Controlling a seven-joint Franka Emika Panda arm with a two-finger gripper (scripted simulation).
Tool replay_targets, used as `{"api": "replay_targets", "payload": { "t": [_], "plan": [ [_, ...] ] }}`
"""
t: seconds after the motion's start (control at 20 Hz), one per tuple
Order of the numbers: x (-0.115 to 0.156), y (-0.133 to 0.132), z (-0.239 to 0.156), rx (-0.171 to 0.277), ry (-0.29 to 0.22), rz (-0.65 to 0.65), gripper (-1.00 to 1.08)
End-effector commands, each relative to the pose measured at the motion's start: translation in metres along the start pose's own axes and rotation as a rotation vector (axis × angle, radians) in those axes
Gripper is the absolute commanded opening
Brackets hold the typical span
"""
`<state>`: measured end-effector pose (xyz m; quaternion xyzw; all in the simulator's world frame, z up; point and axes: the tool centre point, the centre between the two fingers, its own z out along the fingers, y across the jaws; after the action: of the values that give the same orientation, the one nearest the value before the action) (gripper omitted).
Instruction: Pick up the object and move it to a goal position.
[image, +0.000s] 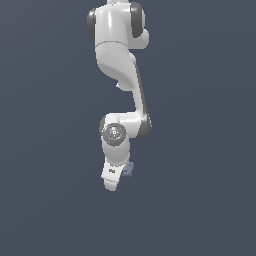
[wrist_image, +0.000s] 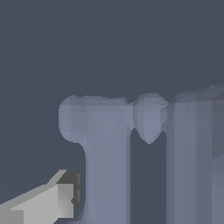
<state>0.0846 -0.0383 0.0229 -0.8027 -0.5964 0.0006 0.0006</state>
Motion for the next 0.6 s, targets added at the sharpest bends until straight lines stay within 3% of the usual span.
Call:
{"api": "replay_targets", "payload": {
  "t": [0.0,0.55],
  "plan": [
    [-0.0006,0.0011,0.0000,-0.002,0.000,0.001,-1.00],
    [0.0008,0.0009,-0.0008,-0.002,0.001,-0.001,-1.00]
  ]
}}
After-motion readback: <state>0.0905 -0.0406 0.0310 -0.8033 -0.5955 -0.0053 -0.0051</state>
